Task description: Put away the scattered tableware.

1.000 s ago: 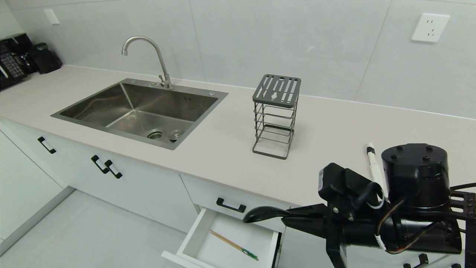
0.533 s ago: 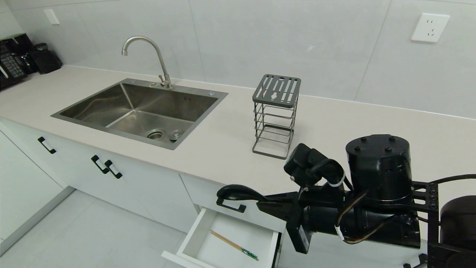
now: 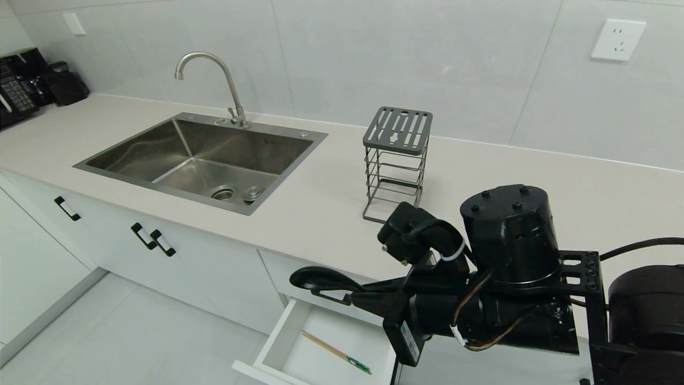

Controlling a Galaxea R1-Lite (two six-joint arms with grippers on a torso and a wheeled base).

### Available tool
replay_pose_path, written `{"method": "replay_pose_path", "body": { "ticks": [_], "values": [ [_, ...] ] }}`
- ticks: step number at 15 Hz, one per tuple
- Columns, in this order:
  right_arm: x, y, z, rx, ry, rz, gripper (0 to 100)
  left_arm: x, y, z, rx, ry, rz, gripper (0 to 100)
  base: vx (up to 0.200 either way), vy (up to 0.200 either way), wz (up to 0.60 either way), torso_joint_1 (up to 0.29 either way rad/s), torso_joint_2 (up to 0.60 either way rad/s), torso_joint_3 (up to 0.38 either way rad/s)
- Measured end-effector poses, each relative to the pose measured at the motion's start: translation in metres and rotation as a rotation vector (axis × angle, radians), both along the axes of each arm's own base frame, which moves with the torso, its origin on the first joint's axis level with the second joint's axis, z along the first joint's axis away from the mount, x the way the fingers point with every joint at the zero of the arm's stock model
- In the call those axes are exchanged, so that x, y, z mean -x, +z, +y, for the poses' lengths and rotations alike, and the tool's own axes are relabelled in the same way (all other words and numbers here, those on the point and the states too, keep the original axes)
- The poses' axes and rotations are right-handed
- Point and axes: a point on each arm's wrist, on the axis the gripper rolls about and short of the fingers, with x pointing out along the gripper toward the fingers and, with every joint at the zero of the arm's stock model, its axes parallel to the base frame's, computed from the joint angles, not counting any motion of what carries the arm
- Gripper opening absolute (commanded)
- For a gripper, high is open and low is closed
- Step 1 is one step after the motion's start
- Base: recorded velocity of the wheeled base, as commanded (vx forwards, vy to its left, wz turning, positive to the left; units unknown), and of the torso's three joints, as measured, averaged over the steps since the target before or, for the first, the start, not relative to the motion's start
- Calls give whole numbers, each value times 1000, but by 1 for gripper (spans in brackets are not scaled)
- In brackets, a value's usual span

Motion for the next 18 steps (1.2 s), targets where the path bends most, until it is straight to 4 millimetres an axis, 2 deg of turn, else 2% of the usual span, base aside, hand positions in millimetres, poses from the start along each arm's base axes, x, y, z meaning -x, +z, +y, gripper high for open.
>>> {"method": "replay_pose_path", "body": {
  "ticks": [3, 12, 18],
  "values": [
    [2, 8, 6, -6, 30, -12, 0, 0, 0, 0, 0, 1, 0, 100, 0, 0, 0, 0, 0, 0],
    [1, 11, 10, -13, 39, -28, 0, 0, 0, 0, -1, 1, 0, 100, 0, 0, 0, -5, 5, 6],
    [1, 18, 16, -32, 49, -41, 0, 0, 0, 0, 0, 1, 1, 100, 0, 0, 0, -231, 459, 222]
  ]
}}
